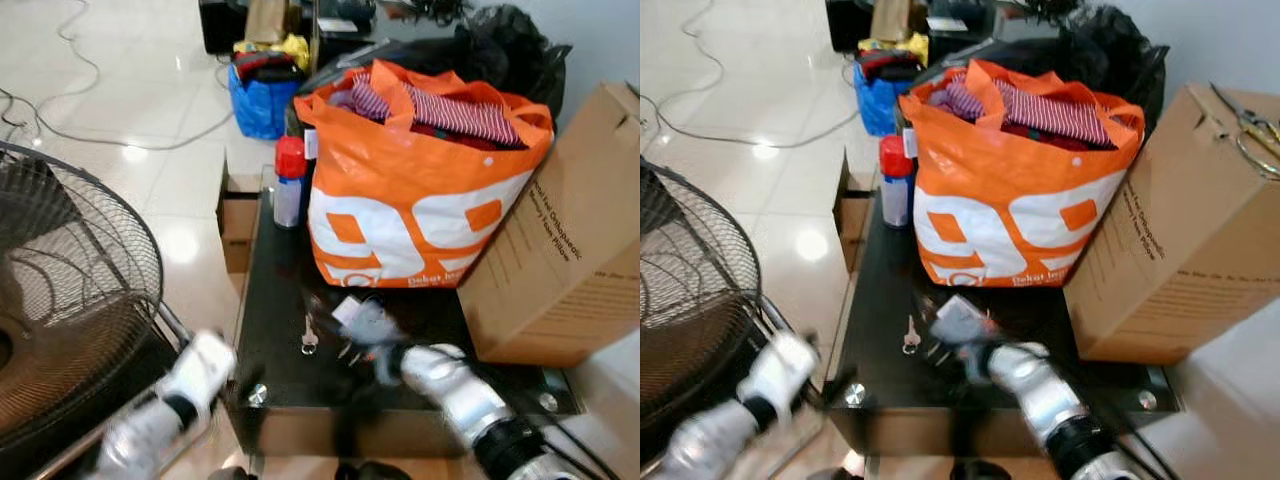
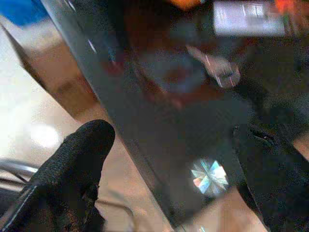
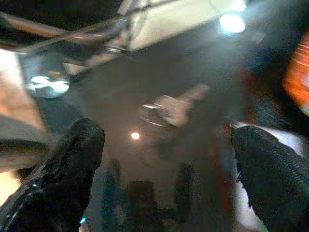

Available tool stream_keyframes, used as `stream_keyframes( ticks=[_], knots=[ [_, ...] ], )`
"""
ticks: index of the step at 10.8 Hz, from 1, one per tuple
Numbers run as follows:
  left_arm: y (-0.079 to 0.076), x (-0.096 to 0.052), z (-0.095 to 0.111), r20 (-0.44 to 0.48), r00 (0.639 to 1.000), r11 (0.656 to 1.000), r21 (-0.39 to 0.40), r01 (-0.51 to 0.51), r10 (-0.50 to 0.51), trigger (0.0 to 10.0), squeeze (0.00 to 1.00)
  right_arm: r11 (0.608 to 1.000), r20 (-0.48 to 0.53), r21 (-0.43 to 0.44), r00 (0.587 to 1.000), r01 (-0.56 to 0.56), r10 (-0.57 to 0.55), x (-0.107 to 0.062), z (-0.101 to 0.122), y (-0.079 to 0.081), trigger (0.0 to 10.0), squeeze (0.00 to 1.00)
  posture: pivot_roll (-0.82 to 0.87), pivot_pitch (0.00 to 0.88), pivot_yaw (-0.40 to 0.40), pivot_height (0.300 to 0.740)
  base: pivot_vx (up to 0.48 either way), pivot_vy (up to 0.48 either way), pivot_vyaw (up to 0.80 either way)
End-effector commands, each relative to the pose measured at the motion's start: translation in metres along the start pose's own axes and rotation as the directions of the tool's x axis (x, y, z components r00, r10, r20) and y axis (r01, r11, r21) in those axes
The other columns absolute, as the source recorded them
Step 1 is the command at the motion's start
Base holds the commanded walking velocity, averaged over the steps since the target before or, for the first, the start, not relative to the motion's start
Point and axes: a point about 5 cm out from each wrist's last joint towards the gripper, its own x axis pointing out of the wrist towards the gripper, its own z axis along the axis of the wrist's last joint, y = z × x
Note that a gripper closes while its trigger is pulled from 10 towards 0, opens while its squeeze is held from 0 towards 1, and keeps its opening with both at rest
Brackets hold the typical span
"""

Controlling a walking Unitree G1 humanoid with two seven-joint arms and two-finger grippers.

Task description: Hang keys on a hook

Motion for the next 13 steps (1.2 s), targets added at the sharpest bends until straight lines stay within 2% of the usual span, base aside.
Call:
stream_keyframes(
  ticks=[1, 2, 3, 5, 6, 7, 8, 9, 10, 11, 12, 13],
  knots=[
    [-0.003, 0.003, -0.007, -0.01, 1.0, 1.0, 0.01, 0.013, -0.012, 10.0, 0.0, 0.999, -0.003, -0.025, 1.0, -0.023, 0.023, 0.001, -0.001, 0.002, 7.0, 0.0, 0.07, 0.13, -0.094, 0.74, 0.0, 0.0, 0.0],
    [-0.002, 0.01, -0.033, -0.061, 0.998, 1.0, -0.001, 0.007, -0.007, 10.0, 0.0, 0.997, 0.016, -0.049, 0.998, -0.06, 0.061, 0.009, 0.005, 0.012, 8.8, 0.0, 0.07, 0.138, -0.095, 0.74, 0.0, 0.0, 0.0],
    [0.001, 0.016, -0.06, -0.125, 0.992, 1.0, -0.007, -0.005, 0.004, 10.0, 0.0, 0.997, 0.028, -0.046, 0.997, -0.068, 0.07, 0.018, 0.008, 0.02, 10.0, 0.0, 0.08, 0.148, -0.095, 0.74, 0.0, 0.0, 0.0],
    [0.0, 0.019, -0.085, -0.188, 0.982, 1.0, -0.002, -0.029, 0.029, 10.0, 0.0, 1.0, 0.037, 0.003, 0.999, -0.025, 0.024, 0.027, 0.01, 0.025, 10.0, 0.0, 0.09, 0.157, -0.092, 0.74, 0.0, 0.0, 0.0],
    [0.0, 0.021, -0.086, -0.155, 0.985, 0.997, -0.018, -0.079, 0.075, 10.0, 0.0, 0.999, 0.053, 0.031, 0.998, 0.015, -0.017, 0.028, 0.013, 0.02, 10.0, 0.0, 0.1, 0.147, -0.094, 0.74, 0.0, 0.0, 0.0],
    [0.024, 0.027, -0.063, 0.032, 0.973, 0.967, -0.122, -0.225, 0.23, 10.0, 0.0, 0.989, 0.14, 0.132, 0.987, 0.06, -0.079, 0.014, 0.02, -0.001, 10.0, 0.0, 0.09, 0.13, -0.096, 0.74, 0.0, 0.0, 0.0],
    [0.035, 0.029, -0.053, 0.098, 0.96, 0.956, -0.158, -0.246, 0.264, 10.0, 0.0, 0.98, 0.155, 0.16, 0.977, 0.118, -0.143, 0.005, 0.02, -0.015, 10.0, 0.0, 0.09, 0.109, -0.095, 0.74, 0.0, 0.0, 0.0],
    [0.041, 0.034, -0.044, 0.137, 0.956, 0.96, -0.149, -0.238, 0.259, 10.0, 0.0, 0.957, 0.15, 0.199, 0.959, 0.211, -0.242, -0.007, 0.016, -0.035, 10.0, 0.0, 0.09, 0.086, -0.09, 0.74, 0.0, 0.0, 0.0],
    [0.061, 0.026, -0.029, 0.237, 0.942, 0.971, -0.104, -0.217, 0.236, 10.0, 0.0, 0.914, 0.154, 0.275, 0.925, 0.298, -0.348, -0.023, 0.013, -0.058, 10.0, 0.0, 0.08, 0.065, -0.081, 0.74, 0.0, 0.0, 0.0],
    [0.086, -0.006, 0.016, 0.461, 0.87, 0.981, -0.011, -0.195, 0.178, 10.0, 0.0, 0.905, 0.166, 0.287, 0.914, 0.314, -0.37, -0.032, 0.013, -0.065, 10.0, 0.0, 0.08, 0.05, -0.071, 0.74, 0.0, 0.0, 0.0],
    [0.086, -0.009, 0.047, 0.516, 0.847, 0.986, 0.03, -0.166, 0.127, 10.0, 0.0, 0.906, 0.176, 0.283, 0.912, 0.315, -0.372, -0.04, 0.012, -0.068, 10.0, 0.0, 0.08, 0.037, -0.066, 0.74, 0.0, 0.0, 0.0],
    [0.086, -0.009, 0.063, 0.541, 0.834, 0.987, 0.039, -0.155, 0.11, 10.0, 0.0, 0.907, 0.179, 0.28, 0.911, 0.315, -0.371, -0.043, 0.011, -0.068, 10.0, 0.0, 0.09, 0.031, -0.066, 0.74, 0.0, 0.0, 0.0]
  ],
)
